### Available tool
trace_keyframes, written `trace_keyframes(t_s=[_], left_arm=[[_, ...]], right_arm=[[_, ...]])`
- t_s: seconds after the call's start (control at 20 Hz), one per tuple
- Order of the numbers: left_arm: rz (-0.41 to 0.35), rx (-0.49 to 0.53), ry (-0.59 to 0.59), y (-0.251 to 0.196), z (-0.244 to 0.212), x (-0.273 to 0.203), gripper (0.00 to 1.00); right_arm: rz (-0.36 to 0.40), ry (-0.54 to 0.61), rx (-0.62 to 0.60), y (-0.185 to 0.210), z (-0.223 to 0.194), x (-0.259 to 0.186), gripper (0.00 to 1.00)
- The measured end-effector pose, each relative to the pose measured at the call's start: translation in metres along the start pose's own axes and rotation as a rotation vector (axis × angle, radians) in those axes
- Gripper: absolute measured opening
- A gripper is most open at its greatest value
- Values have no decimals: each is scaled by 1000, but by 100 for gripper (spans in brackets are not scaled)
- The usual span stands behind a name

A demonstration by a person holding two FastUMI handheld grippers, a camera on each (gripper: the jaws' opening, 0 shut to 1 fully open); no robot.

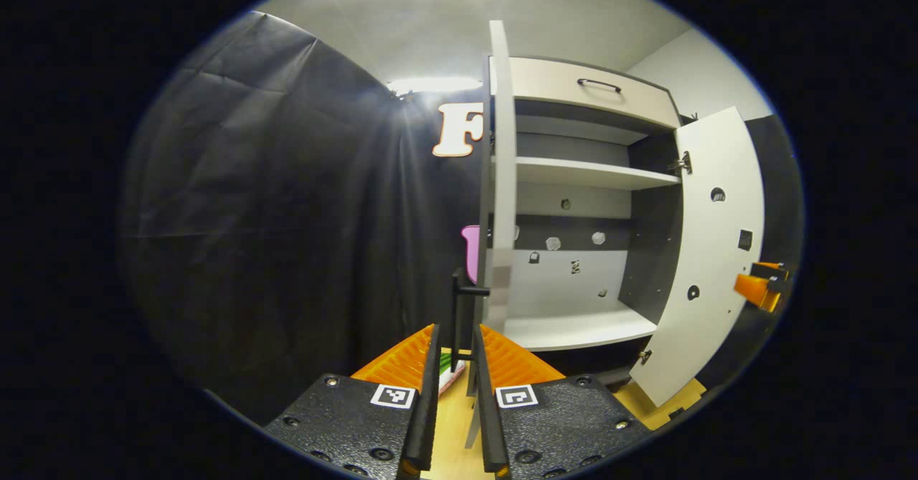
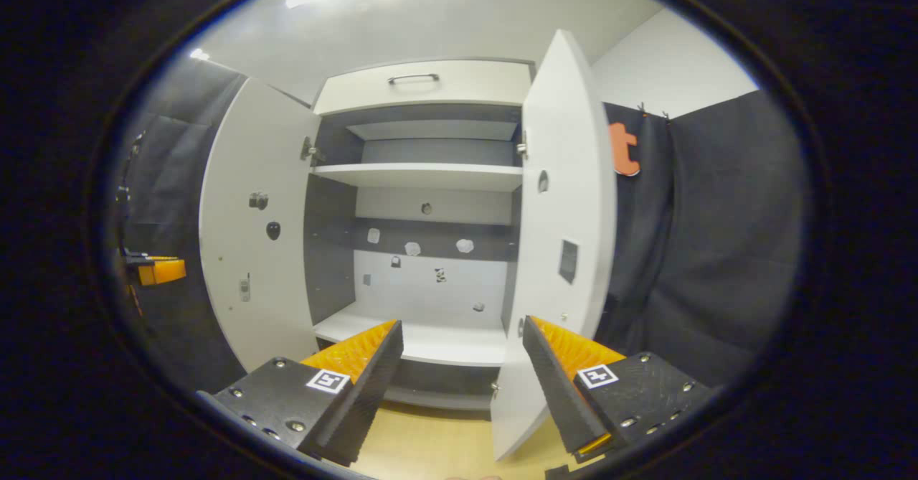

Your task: Open the right door of the double-door shoe cabinet with the right hand, and open the left door with the left hand.

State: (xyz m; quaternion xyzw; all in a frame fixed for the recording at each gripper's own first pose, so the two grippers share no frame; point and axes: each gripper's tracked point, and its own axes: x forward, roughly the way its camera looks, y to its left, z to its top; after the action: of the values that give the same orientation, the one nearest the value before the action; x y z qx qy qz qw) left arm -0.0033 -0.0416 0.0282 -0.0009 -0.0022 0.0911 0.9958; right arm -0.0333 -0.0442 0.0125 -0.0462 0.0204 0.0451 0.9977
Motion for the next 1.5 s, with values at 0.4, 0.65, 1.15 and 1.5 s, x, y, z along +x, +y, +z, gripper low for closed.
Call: trace_keyframes(t_s=[0.4,0.65,1.15,1.5], left_arm=[[-210,12,-86,-109,43,41,31],[-295,-7,-86,-170,48,68,38],[-298,-7,-125,-194,57,86,96],[-271,-1,-116,-183,54,89,96]], right_arm=[[40,-28,8,51,35,41,97],[20,-36,68,51,50,50,97],[-40,-65,104,31,64,59,97],[-22,-65,99,40,63,62,96]])
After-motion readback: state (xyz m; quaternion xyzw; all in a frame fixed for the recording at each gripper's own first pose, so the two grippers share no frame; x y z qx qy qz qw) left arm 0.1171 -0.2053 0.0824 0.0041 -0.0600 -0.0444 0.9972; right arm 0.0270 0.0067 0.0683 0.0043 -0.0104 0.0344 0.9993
